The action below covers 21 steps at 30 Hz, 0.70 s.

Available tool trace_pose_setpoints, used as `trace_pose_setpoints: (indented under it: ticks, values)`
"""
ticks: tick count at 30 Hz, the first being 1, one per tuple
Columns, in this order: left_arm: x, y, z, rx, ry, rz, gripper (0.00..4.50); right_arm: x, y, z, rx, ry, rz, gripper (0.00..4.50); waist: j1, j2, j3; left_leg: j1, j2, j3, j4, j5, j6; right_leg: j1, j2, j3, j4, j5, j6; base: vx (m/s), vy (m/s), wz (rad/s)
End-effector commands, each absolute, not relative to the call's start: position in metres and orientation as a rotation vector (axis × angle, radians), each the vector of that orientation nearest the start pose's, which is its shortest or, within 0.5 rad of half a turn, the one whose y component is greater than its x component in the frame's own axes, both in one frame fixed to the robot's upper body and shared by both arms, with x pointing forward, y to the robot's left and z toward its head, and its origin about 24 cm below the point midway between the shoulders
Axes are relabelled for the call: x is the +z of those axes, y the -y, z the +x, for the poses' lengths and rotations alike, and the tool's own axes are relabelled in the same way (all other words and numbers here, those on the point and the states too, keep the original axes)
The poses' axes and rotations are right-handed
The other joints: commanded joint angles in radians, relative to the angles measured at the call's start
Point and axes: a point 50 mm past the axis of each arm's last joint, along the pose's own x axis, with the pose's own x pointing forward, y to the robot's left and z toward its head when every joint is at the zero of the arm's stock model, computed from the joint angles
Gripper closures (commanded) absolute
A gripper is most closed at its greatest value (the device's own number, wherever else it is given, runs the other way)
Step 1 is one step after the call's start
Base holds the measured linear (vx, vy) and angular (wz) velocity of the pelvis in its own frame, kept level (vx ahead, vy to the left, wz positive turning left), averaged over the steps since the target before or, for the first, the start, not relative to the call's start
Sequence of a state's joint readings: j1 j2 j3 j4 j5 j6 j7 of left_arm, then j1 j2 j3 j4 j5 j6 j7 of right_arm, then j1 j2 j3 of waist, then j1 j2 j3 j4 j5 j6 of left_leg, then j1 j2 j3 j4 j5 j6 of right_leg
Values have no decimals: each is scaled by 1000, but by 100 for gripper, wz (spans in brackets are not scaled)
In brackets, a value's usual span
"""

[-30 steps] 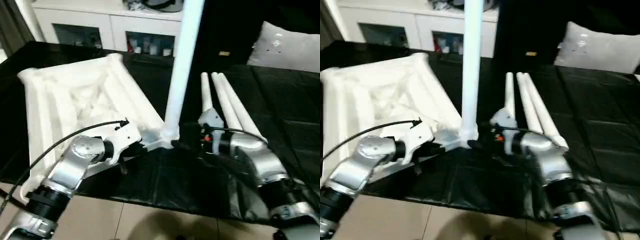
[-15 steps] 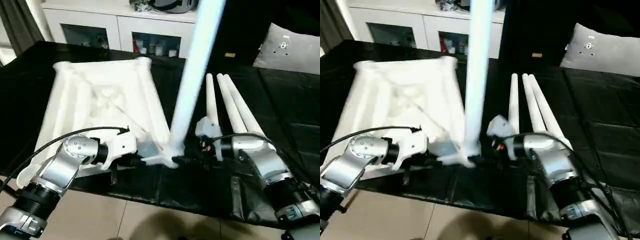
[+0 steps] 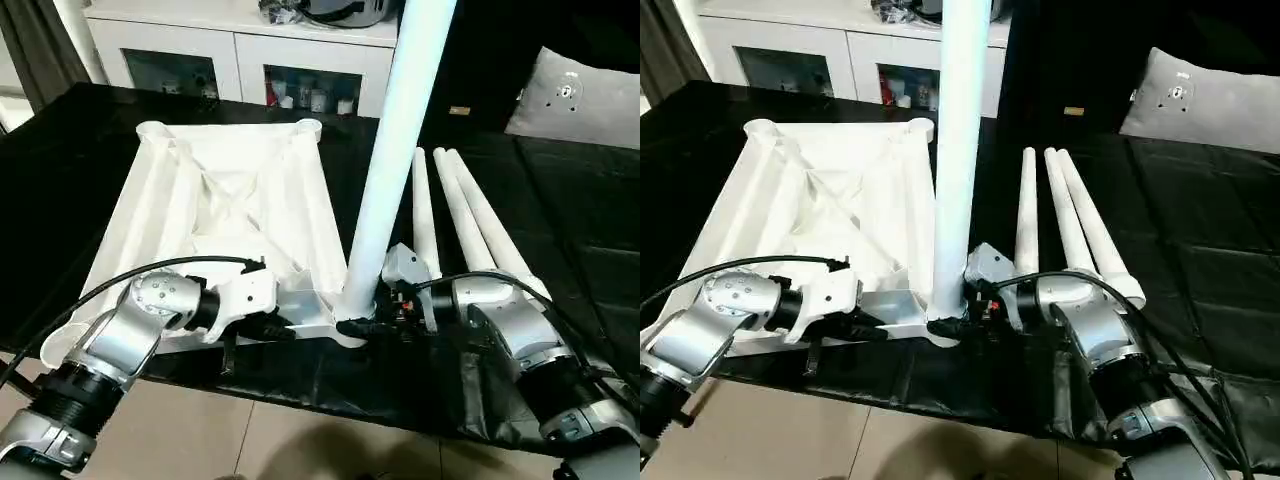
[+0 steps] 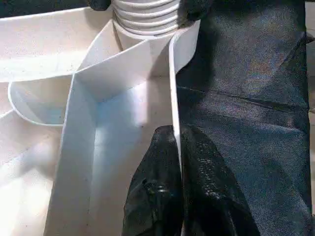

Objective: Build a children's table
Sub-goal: Rotate leg to tighten

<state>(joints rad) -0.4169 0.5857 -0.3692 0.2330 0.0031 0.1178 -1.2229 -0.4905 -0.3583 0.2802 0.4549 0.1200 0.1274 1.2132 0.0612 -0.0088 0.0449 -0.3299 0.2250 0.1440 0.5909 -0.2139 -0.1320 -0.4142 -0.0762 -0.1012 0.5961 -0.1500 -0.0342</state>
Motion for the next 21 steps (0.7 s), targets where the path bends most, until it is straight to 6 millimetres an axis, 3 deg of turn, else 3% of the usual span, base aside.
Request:
trace_pose_setpoints:
  ticks: [1,7,11,13,15,17,18,19,20,21]
  values:
    - [55,-155,275,-1451,-489,619,450,53,122,298,1401,-347,-189,172,-2,12,-62,-15,-1,20,-70,-171,50,69,-48,49,-63,-273,-184,0,0,0]
    - [53,-158,276,-1323,-494,524,450,36,102,292,1339,-399,-29,175,-5,12,-60,-16,-1,20,-72,-174,43,68,-49,48,-62,-280,-186,0,0,0]
    - [46,-156,282,-1131,-494,445,450,26,77,306,1149,-411,78,176,-28,10,-48,-14,-8,15,-75,-275,18,62,-51,39,-84,-484,-123,0,0,0]
    - [43,-153,288,-994,-479,425,450,22,62,315,1017,-425,150,176,-53,9,-41,-2,-19,9,-66,-334,8,51,-53,18,-113,-669,-48,-52,-3,-9]
    - [42,-149,293,-913,-471,420,450,21,52,320,945,-430,177,176,-67,10,-41,3,-24,4,-59,-352,14,49,-53,-4,-134,-722,-8,-59,8,-10]
    - [44,-138,298,-859,-446,374,450,17,46,321,917,-442,155,176,-76,19,-40,8,-15,1,-62,-390,28,52,-54,-21,-147,-696,-2,-28,6,-4]
    - [45,-135,299,-848,-441,361,450,16,44,321,912,-445,148,176,-84,17,-38,7,-16,-6,-64,-429,33,59,-50,-40,-156,-687,13,0,0,0]
    - [47,-130,299,-845,-429,351,450,15,43,320,908,-450,140,176,-88,17,-39,26,-14,-6,-60,-457,46,55,-54,-54,-168,-670,14,0,0,0]
    - [49,-121,298,-869,-411,350,450,15,43,320,910,-451,144,176,-91,17,-38,27,-11,-9,-62,-468,52,58,-54,-60,-169,-653,12,0,0,0]
    - [50,-111,297,-897,-394,352,450,14,44,319,915,-450,149,141,-92,27,-34,22,-1,-16,-74,-501,55,69,-56,-68,-168,-626,10,0,0,0]
